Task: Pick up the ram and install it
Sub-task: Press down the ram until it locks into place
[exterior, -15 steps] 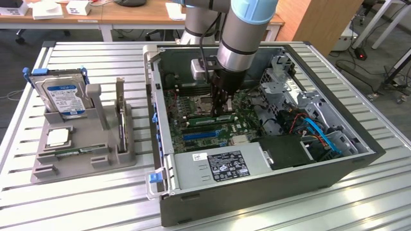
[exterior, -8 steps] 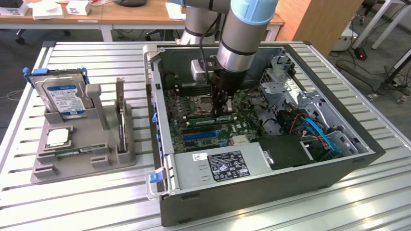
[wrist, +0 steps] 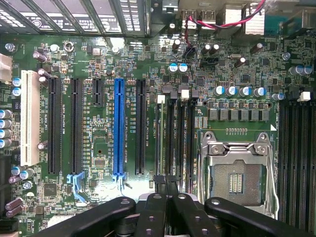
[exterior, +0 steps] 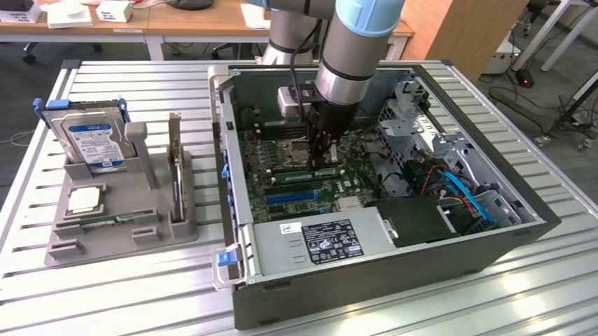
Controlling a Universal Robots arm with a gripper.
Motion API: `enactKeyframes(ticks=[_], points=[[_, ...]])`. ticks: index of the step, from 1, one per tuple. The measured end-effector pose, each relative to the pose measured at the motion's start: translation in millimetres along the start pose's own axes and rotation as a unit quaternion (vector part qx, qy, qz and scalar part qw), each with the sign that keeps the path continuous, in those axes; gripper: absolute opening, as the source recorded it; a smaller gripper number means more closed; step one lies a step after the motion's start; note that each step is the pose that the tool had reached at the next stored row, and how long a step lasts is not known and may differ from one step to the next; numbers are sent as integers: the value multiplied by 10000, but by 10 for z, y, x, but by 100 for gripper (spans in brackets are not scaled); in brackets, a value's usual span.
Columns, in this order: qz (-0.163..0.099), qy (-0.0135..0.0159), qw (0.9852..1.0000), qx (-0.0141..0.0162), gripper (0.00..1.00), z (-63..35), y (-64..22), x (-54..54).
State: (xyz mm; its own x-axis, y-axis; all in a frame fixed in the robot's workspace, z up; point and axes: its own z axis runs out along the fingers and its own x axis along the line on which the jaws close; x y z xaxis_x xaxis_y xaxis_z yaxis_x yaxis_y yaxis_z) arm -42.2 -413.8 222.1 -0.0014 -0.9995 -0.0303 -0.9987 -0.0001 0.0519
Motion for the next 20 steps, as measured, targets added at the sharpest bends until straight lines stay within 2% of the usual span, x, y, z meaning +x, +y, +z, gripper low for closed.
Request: enactKeyframes(ticks=[20], points=[[0,-5,10000,2,9,-2,0,-1]])
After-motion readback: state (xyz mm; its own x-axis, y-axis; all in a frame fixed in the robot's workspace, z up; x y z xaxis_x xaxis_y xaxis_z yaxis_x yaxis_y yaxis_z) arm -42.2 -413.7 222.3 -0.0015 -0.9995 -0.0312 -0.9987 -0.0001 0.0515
